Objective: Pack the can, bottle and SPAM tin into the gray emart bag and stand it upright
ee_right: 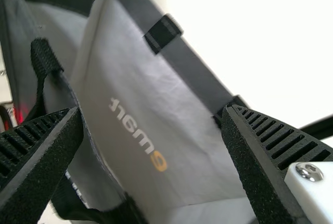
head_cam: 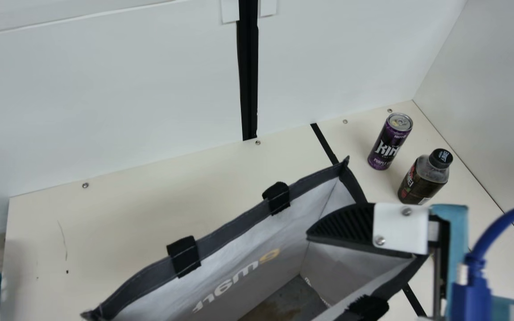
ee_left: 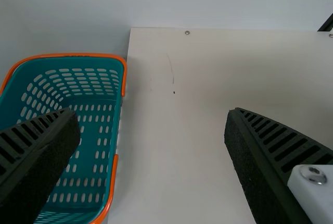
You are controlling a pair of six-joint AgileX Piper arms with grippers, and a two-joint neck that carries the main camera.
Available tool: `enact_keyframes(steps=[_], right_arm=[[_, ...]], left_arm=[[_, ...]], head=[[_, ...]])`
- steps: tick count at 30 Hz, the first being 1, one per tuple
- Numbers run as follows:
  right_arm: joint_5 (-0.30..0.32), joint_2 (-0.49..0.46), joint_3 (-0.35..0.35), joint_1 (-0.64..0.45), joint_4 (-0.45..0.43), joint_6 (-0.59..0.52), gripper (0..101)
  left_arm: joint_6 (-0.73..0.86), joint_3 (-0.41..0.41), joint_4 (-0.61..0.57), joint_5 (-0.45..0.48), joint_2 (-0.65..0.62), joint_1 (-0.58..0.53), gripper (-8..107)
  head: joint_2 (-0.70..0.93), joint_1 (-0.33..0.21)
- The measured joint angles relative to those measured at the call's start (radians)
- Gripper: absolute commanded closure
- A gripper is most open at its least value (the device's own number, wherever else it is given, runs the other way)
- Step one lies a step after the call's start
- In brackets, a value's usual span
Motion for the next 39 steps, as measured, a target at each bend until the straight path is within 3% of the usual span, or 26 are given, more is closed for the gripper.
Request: enact_keyframes(steps=[17,28,39], right_arm=[[0.0,-0.011,-0.123,-0.087,-0.068,0.043,6],[0.0,0.017,-0.183,-0.259,-0.141,0.0,6],[0.0,0.058,-0.227,-0.414,-0.16,0.016,6]], left_arm=[[0.0,0.0,0.0,0.0,0.0,0.0,9],[0.0,0.0,0.0,0.0,0.0,0.0,9],[0.0,0.0,0.0,0.0,0.0,0.0,9]], head=[[0.0,0.0],[-0.002,0.0],[0.0,0.0]])
